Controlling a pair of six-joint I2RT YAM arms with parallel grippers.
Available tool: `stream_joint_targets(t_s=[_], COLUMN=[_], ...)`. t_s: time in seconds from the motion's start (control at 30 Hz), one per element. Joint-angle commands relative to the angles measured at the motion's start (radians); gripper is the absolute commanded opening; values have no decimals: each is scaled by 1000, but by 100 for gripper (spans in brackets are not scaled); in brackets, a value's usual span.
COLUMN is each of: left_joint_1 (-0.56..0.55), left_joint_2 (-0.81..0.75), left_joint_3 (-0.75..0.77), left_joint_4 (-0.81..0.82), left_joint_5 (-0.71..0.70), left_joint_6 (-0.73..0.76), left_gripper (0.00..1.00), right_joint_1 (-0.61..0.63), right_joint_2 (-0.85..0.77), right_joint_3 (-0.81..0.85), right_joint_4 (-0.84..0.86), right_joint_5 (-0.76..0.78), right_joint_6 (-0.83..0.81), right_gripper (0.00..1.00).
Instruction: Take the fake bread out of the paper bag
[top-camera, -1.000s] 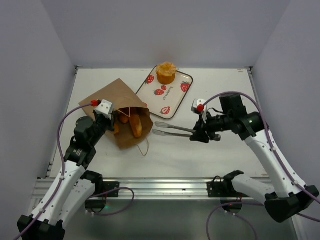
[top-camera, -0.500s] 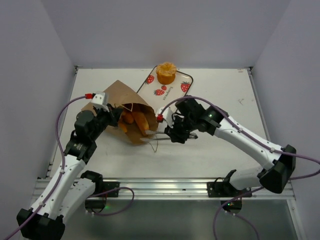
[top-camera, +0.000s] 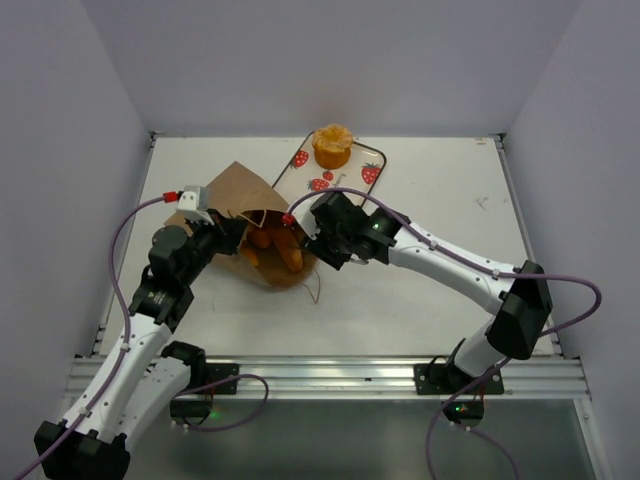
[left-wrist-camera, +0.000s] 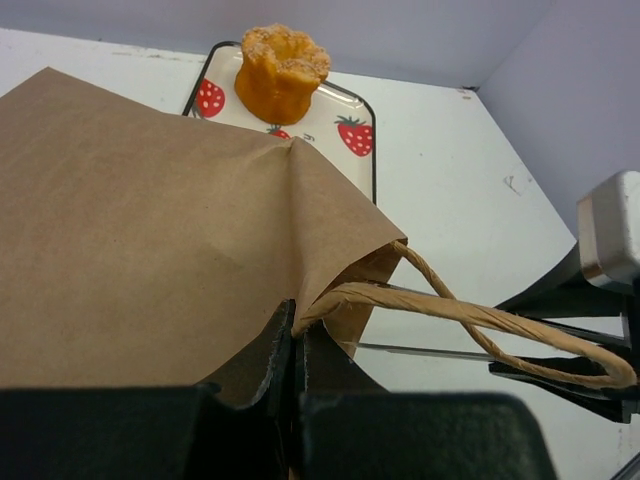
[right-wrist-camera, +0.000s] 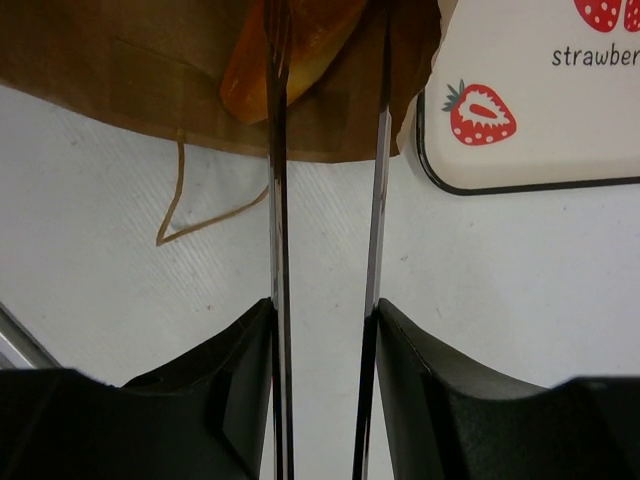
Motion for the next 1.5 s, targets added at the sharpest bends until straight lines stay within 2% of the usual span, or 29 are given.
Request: stream_joint_targets(t_s=[0.0,0.47,0.9,1.47], left_joint_1=[6,6,6,6], left_joint_2=[-7,-3,-24,-44], left_joint_3=[-22,-61,-67,-93], left_joint_4=[106,172,186,234], left_joint_5=[30,26,29,29], left_joint_6=[-68,-126,-163,-221], left_gripper=[0,0,0,0], right_joint_1=[6,7,7,9], right_joint_2=[16,39,107,125], right_joint_3=[52,78,66,55], right_joint_4=[50,36,59,54], right_joint_5=[58,-78,87,64], right_joint_6=[81,182,205,271], right_gripper=[47,51,53,57])
